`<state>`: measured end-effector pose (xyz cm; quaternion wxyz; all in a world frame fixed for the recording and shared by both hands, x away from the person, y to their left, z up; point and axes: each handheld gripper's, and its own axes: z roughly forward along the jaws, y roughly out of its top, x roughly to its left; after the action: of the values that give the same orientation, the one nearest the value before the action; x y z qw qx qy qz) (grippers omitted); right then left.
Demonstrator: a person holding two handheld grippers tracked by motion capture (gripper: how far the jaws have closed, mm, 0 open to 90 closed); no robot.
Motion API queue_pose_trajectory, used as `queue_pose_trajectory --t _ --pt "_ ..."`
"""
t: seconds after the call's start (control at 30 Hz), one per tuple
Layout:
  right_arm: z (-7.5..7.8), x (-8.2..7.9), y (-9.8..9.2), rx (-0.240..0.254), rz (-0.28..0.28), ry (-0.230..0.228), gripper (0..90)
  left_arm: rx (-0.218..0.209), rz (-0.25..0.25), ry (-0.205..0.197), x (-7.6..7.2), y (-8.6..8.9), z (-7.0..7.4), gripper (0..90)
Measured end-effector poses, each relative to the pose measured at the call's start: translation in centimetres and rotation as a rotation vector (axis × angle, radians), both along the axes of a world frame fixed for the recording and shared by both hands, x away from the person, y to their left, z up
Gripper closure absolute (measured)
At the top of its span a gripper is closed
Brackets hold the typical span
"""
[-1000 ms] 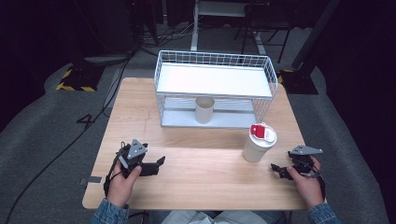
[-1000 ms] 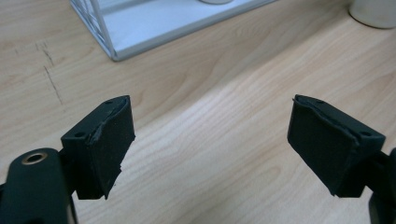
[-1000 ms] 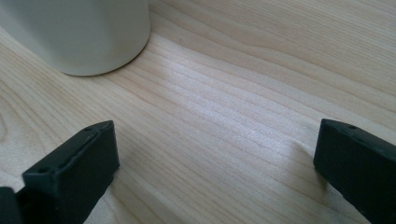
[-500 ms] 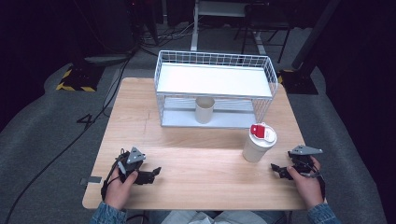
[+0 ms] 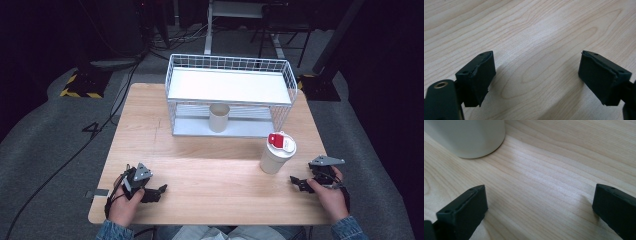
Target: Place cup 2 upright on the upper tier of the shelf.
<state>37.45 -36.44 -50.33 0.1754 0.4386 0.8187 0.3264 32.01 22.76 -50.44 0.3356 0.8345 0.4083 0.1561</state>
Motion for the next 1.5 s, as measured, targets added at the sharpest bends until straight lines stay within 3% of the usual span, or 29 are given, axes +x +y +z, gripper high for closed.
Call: queue_pose_trajectory --t 0.2,0.3,0.5,0.63,0.9,1.17,1.5 --pt "0.2 -0.2 -0.2 0.016 0.013 0.014 0.0 0.012 0.041 0.019 0.2 -0.2 -0.1 4.3" --pt "0.8 -0.3 -0.4 0.029 0.014 -0.010 0.0 0.013 0.081 0.029 0.4 -0.4 -0.2 0.1" --pt "2.4 -0.9 -0.2 0.075 0.040 -0.065 0.0 0.007 0.061 0.033 0.5 -0.2 -0.1 0.2" --pt "3.0 -1.1 0.2 0.101 0.067 -0.082 0.0 0.012 0.082 0.032 0.6 -0.4 -0.1 0.1" --pt "4.7 -1.6 2.1 0.171 0.158 -0.169 0.0 0.009 0.084 0.032 0.7 -0.4 -0.1 0.2" --pt "4.5 -0.8 3.9 0.212 0.209 -0.190 0.0 0.012 0.077 0.029 0.7 -0.4 -0.2 0.1" --pt "3.6 0.9 5.2 0.285 0.226 -0.186 0.0 0.014 0.077 0.028 0.7 -0.4 -0.2 0.0"
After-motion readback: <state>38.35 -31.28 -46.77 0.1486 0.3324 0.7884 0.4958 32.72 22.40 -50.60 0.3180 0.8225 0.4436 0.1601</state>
